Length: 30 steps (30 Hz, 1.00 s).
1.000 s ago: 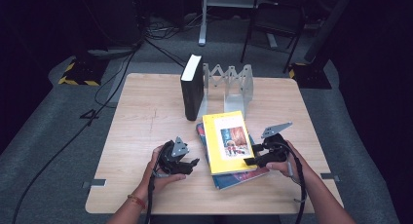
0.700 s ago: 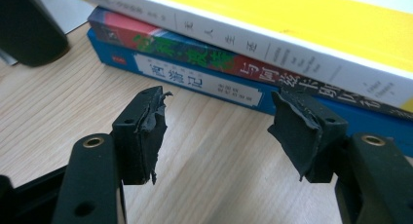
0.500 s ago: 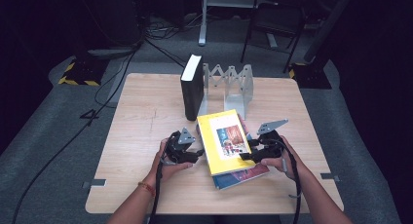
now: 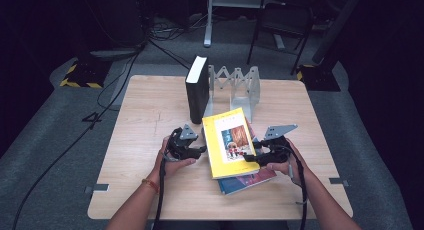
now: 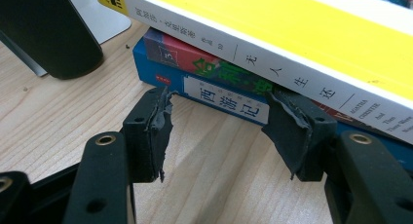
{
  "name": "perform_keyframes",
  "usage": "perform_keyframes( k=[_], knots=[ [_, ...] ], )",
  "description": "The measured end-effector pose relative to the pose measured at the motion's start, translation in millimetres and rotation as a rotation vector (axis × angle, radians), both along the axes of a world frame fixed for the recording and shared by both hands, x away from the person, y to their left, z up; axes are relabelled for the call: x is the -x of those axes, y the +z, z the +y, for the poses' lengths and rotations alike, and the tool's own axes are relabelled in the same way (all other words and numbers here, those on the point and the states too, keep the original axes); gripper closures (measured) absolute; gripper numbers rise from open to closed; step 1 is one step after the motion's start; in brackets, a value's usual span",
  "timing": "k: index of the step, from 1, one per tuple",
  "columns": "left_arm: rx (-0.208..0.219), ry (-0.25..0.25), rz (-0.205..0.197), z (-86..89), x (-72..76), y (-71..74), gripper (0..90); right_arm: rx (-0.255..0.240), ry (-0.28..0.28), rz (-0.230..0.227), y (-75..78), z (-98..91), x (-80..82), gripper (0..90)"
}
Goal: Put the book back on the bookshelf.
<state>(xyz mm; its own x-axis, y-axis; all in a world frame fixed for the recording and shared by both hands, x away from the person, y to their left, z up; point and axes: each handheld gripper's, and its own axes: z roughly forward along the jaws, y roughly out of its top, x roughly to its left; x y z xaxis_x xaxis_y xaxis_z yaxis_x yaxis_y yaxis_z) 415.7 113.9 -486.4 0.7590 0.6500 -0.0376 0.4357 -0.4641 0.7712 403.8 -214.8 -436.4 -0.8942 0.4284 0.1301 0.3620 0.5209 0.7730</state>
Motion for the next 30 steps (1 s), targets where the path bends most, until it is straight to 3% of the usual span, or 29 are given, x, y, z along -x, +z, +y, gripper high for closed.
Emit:
perform_keyframes(
  k=[3, 6, 10, 11, 19, 25, 30],
  knots=[
    [-0.007, 0.005, -0.007, 0.2, 0.2, 0.4, 42.0, 0.027, 0.024, -0.013, -0.3, 7.5, 0.2, 47.9],
    [-0.012, 0.005, -0.016, -0.1, 0.5, 1.0, 41.9, 0.006, 0.029, 0.006, -1.2, 11.0, -2.8, 56.5],
    [0.016, -0.003, -0.022, 2.1, 0.7, 1.5, 41.9, -0.017, 0.031, -0.001, 1.1, 8.6, -2.9, 65.7],
    [0.045, -0.015, -0.014, 3.2, 0.9, 1.9, 41.9, -0.035, 0.04, -0.009, 2.7, 6.9, -2.1, 68.0],
    [0.06, -0.021, -0.068, 1.4, -0.5, 16.4, 41.9, -0.088, 0.055, -0.102, 10.8, -0.5, 12.4, 73.0],
    [0.124, -0.028, -0.059, 4.4, -11.3, 34.2, 41.9, -0.116, 0.039, -0.188, 18.0, -3.4, 18.8, 75.9],
    [0.125, -0.018, -0.072, 2.3, -23.4, 56.0, 41.9, -0.159, 0.023, -0.261, 22.8, -8.4, 21.3, 78.6]
  ],
)
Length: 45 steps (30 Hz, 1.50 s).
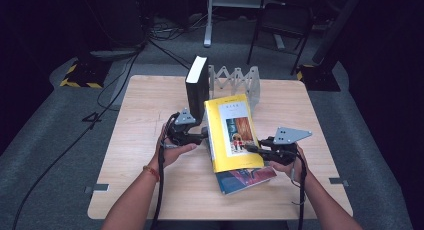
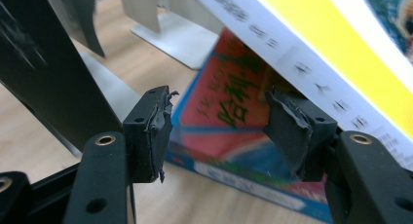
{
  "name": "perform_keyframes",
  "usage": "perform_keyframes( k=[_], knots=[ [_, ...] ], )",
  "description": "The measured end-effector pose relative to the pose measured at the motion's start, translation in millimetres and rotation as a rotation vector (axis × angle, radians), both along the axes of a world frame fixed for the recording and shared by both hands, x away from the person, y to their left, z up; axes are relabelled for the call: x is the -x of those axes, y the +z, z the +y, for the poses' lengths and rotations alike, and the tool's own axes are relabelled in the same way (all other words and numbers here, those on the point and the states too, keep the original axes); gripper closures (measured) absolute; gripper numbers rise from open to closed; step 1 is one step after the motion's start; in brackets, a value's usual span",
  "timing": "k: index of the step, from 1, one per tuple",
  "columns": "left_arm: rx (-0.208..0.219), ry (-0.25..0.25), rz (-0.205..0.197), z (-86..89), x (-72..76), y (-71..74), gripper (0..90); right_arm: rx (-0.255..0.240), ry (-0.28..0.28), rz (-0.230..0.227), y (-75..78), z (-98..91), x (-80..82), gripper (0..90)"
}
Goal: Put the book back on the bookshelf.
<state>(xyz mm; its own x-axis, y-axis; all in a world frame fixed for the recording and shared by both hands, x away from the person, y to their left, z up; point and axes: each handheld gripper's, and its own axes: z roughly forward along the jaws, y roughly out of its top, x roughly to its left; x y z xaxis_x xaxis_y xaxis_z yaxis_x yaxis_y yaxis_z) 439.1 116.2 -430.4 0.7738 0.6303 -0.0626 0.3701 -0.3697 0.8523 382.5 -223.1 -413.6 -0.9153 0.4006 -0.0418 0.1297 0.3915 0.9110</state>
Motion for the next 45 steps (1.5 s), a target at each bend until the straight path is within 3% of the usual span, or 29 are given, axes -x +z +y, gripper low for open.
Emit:
perform_keyframes(
  k=[2, 5, 8, 11, 12, 17, 21, 26, 30, 32, 33, 37, 38, 45],
  knots=[
    [0.013, 0.012, 0.002, 1.4, -4.6, 4.7, 42.1, -0.009, 0.008, -0.011, -0.3, -2.0, 1.3, 80.0],
    [0.081, 0.035, 0.001, 6.5, -8.5, 12.9, 43.5, -0.006, 0.018, -0.014, -1.0, -3.3, 3.7, 81.6],
    [0.12, 0.035, -0.018, 10.8, -7.8, 25.8, 45.2, 0.006, 0.023, -0.02, -1.4, -4.9, 5.7, 82.8],
    [0.108, 0.017, -0.032, 10.8, -7.1, 35.9, 45.2, 0.021, 0.019, -0.028, -2.7, -4.8, 6.3, 83.3],
    [0.1, 0.0, -0.041, 9.5, -6.1, 45.3, 45.2, 0.028, 0.013, -0.033, -3.4, -4.3, 7.3, 83.4],
    [0.094, -0.039, -0.105, -1.8, 0.3, 74.2, 53.0, 0.045, -0.032, -0.103, -2.0, -1.4, 12.0, 85.3],
    [0.083, -0.044, -0.142, -6.8, 8.1, 82.7, 49.6, 0.036, -0.074, -0.136, -3.5, -4.2, 12.2, 86.0],
    [0.109, -0.089, -0.167, -11.3, 22.3, 83.7, 46.7, 0.072, -0.079, -0.174, -8.7, -6.9, 22.6, 86.0],
    [0.088, -0.119, -0.209, -20.7, 37.8, 84.2, 41.4, 0.092, -0.083, -0.188, -16.1, -11.5, 31.6, 86.1],
    [0.051, -0.12, -0.214, -23.7, 43.8, 80.7, 37.3, 0.099, -0.084, -0.183, -18.1, -13.8, 33.6, 86.1],
    [0.028, -0.118, -0.216, -24.7, 46.9, 76.7, 36.2, 0.091, -0.082, -0.176, -18.9, -15.0, 34.4, 86.1],
    [0.009, -0.095, -0.209, -21.3, 56.9, 61.8, 35.6, 0.09, -0.085, -0.175, -19.5, -15.3, 36.7, 86.1],
    [0.0, -0.09, -0.203, -18.4, 62.5, 52.4, 35.6, 0.09, -0.082, -0.171, -19.9, -16.1, 37.1, 86.1],
    [-0.056, -0.1, -0.163, -14.3, 78.4, 25.3, 32.1, 0.087, -0.085, -0.169, -20.6, -16.6, 39.3, 86.0]
  ],
)
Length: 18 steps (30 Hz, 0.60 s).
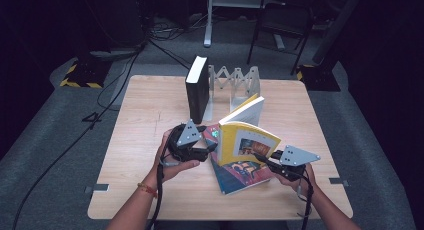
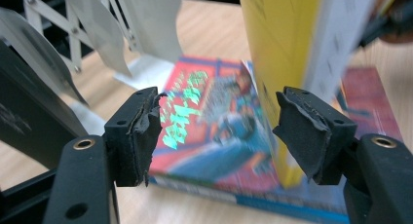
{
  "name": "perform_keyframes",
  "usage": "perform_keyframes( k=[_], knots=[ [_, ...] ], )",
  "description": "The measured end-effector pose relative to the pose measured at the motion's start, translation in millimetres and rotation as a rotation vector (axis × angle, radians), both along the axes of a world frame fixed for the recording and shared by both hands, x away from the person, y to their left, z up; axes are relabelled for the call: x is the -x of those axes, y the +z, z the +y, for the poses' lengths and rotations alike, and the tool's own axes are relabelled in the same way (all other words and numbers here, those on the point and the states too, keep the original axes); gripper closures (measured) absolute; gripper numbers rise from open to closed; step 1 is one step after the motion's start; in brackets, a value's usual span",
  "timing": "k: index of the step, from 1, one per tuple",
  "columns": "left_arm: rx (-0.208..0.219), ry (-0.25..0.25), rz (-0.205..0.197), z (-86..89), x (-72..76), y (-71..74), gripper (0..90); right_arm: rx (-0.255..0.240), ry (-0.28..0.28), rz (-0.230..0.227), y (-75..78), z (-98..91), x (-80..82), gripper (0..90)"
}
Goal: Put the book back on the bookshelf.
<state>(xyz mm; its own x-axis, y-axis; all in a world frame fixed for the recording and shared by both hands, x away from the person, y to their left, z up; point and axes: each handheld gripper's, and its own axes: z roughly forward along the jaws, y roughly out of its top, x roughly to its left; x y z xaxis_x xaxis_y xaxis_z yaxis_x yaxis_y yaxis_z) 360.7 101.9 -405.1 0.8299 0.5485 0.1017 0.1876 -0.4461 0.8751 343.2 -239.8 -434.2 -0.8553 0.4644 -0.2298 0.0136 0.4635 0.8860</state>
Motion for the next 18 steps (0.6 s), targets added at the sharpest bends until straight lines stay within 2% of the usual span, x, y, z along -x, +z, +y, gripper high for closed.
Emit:
perform_keyframes(
  k=[3, 6, 9, 12, 14, 16, 18],
  knots=[
    [-0.019, -0.02, 0.018, -2.1, 7.6, -7.6, 31.0, 0.003, 0.002, -0.002, -0.5, -0.6, 1.4, 86.0],
    [-0.025, -0.062, 0.036, -8.8, 13.9, -13.3, 30.7, 0.002, 0.003, 0.0, -1.1, -1.2, 2.4, 86.0],
    [-0.023, -0.099, 0.059, -19.9, 16.6, -22.6, 30.6, 0.007, 0.005, -0.002, -1.2, -1.4, 3.3, 86.0],
    [-0.037, -0.108, 0.067, -31.1, 17.2, -31.4, 30.7, 0.005, 0.011, 0.003, -1.5, -2.2, 3.2, 85.9],
    [-0.023, -0.108, 0.071, -38.9, 16.0, -37.5, 31.5, 0.011, 0.014, 0.0, -1.4, -2.6, 3.5, 85.8],
    [0.002, -0.093, 0.042, -45.6, 16.3, -40.7, 35.2, 0.015, 0.02, 0.003, -1.2, -3.4, 4.3, 85.6],
    [0.026, -0.094, 0.035, -50.9, 15.4, -42.0, 38.9, 0.018, 0.036, 0.005, -1.3, -5.8, 3.5, 85.3]
  ],
)
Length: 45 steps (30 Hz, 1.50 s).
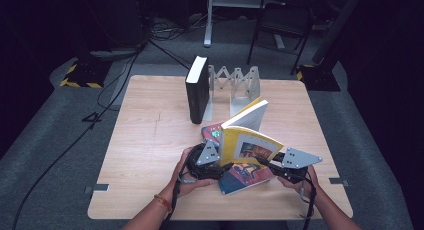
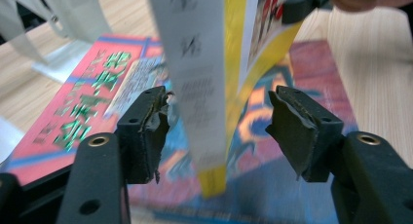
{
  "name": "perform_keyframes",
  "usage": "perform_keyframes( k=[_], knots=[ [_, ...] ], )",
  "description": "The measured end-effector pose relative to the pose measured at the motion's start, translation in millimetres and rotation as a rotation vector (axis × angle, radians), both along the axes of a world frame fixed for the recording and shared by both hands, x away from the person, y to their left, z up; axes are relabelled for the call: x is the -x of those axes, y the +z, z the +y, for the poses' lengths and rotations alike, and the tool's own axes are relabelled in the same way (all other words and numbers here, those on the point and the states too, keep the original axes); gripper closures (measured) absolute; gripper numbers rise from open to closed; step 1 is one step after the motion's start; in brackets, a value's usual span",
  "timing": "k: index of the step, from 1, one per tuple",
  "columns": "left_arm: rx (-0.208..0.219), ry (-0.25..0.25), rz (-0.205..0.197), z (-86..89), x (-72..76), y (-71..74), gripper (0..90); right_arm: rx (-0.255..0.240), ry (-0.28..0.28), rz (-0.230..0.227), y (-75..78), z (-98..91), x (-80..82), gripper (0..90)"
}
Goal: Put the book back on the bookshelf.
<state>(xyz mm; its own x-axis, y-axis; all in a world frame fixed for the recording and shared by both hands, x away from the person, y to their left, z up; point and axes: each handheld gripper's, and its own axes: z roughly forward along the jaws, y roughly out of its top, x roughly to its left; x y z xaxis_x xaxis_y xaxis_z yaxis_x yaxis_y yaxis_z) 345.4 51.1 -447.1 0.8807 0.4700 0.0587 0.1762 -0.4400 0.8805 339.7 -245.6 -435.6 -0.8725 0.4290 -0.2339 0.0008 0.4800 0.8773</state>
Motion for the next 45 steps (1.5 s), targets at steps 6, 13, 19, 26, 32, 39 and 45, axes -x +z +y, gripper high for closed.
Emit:
perform_keyframes(
  k=[6, 13, 19, 26, 32, 39, 45],
  knots=[
    [0.046, 0.013, 0.004, -5.5, -3.8, 0.4, 50.3, -0.001, -0.008, 0.01, 0.1, -2.9, -1.8, 81.9],
    [0.056, -0.003, -0.003, -5.5, -5.3, 5.7, 66.4, -0.047, -0.111, -0.001, 7.7, -13.6, -9.1, 62.6],
    [0.005, -0.029, -0.015, -7.8, -2.1, 10.9, 72.9, -0.119, -0.201, 0.013, 20.6, -10.6, -20.5, 48.6],
    [0.028, -0.017, -0.008, -6.3, -3.6, 14.2, 71.6, -0.112, -0.178, -0.002, 24.7, 2.6, -20.7, 50.7],
    [0.095, -0.016, -0.049, -6.9, -2.3, 42.1, 69.6, -0.13, -0.18, 0.012, 24.6, 1.8, -22.1, 52.6],
    [0.144, -0.005, -0.082, -9.0, -2.3, 71.2, 66.5, -0.134, -0.18, 0.011, 24.1, 1.7, -22.7, 54.1],
    [0.17, -0.008, -0.084, -11.4, -6.6, 85.0, 64.1, -0.125, -0.186, 0.002, 24.2, 2.4, -22.2, 54.5]
  ],
)
